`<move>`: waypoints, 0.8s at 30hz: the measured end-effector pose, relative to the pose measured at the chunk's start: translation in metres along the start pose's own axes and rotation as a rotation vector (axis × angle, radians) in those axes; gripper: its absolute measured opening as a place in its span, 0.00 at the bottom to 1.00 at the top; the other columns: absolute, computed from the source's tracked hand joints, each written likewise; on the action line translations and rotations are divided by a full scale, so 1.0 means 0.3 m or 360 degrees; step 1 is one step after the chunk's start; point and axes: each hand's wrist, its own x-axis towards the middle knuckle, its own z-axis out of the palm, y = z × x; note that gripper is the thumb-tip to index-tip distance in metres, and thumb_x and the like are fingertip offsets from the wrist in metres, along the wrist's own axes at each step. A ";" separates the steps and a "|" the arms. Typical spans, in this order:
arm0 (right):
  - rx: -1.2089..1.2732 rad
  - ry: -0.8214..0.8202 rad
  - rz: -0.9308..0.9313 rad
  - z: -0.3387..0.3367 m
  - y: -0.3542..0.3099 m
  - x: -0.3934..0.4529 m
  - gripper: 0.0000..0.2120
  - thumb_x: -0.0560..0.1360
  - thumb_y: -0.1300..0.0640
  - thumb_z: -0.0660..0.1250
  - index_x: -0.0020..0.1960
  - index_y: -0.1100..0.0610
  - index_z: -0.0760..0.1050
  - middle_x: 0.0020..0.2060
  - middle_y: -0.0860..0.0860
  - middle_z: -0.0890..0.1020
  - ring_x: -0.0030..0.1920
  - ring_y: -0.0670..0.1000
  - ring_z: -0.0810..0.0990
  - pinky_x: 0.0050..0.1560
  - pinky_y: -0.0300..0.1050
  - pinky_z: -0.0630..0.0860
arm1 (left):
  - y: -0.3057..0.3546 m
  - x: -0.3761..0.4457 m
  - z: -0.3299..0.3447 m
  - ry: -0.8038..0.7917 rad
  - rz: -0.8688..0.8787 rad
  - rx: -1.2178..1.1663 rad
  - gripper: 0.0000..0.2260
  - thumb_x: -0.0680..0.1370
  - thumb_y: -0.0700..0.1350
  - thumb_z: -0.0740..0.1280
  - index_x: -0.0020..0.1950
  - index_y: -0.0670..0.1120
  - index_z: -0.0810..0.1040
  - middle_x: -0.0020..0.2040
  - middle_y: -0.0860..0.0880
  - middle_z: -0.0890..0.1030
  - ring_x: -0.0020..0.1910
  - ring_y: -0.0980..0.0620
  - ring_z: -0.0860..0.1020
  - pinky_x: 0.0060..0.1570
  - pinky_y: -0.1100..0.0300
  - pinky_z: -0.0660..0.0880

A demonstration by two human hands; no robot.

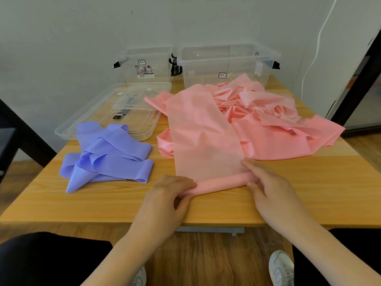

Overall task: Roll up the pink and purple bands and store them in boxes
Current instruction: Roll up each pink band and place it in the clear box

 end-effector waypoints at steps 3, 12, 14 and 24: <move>-0.0039 0.0063 -0.0044 -0.013 0.013 0.014 0.15 0.73 0.65 0.66 0.56 0.50 0.77 0.52 0.37 0.75 0.54 0.36 0.73 0.56 0.20 0.59 | 0.000 0.006 -0.007 0.0019 -0.0032 -0.0080 0.09 0.71 0.42 0.66 0.49 0.48 0.83 0.45 0.61 0.77 0.48 0.66 0.74 0.49 0.80 0.65; -0.0046 -0.0013 -0.0048 -0.040 0.021 0.030 0.07 0.74 0.57 0.67 0.43 0.45 0.77 0.41 0.39 0.77 0.45 0.37 0.72 0.44 0.25 0.64 | 0.010 0.012 -0.014 0.0035 -0.0166 -0.0107 0.09 0.74 0.37 0.66 0.49 0.47 0.82 0.43 0.59 0.76 0.44 0.62 0.74 0.42 0.78 0.67; -0.0056 0.0071 -0.0015 -0.038 0.019 0.029 0.06 0.73 0.58 0.68 0.44 0.46 0.76 0.38 0.40 0.76 0.41 0.37 0.72 0.42 0.24 0.65 | 0.010 0.014 -0.009 0.0103 -0.0239 -0.0065 0.10 0.72 0.37 0.68 0.51 0.48 0.80 0.45 0.58 0.73 0.43 0.59 0.73 0.41 0.77 0.67; -0.0273 -0.0089 -0.0320 -0.051 0.024 0.031 0.08 0.68 0.58 0.73 0.47 0.53 0.82 0.43 0.37 0.76 0.47 0.39 0.71 0.53 0.35 0.65 | -0.014 0.005 -0.023 0.0071 0.0000 0.0253 0.11 0.71 0.54 0.63 0.41 0.49 0.82 0.41 0.55 0.78 0.39 0.56 0.73 0.39 0.61 0.71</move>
